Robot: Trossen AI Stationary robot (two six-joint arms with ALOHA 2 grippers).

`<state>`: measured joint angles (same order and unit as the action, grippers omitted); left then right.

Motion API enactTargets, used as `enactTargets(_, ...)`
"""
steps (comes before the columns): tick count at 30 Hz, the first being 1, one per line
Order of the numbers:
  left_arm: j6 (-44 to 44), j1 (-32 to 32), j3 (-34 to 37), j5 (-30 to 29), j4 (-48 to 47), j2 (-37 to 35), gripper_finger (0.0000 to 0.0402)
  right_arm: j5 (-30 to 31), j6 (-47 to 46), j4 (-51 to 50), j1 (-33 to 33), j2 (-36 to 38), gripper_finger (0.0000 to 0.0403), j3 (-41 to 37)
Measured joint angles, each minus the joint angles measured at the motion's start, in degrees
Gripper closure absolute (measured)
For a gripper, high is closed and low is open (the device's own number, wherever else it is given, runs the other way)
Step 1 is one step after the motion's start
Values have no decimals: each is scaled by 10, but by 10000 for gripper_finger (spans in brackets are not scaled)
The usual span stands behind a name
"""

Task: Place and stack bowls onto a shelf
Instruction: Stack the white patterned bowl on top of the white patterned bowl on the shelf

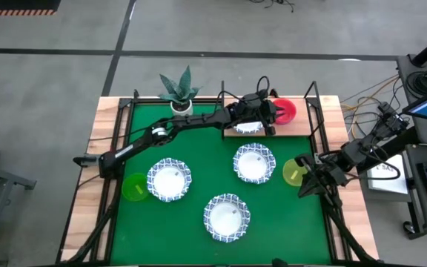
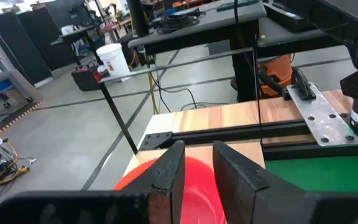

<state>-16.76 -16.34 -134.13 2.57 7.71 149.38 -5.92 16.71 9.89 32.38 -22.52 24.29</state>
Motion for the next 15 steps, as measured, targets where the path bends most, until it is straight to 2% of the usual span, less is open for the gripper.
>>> enactTargets(5, 8, 4, -6, 0, -77, -34, 335, 14, -10, -4, 0, 0, 394, 0)
enactTargets(10, -15, 6, -5, 32, -188, -130, 335, 29, -19, -7, 0, 0, 394, 0)
enactTargets(12, -26, 8, -5, 35, -239, -169, 335, 73, -31, -9, 0, 0, 394, 0)
enactTargets(15, -38, 11, -3, 41, -334, -216, 335, 176, -56, -28, 0, -1, 394, 0)
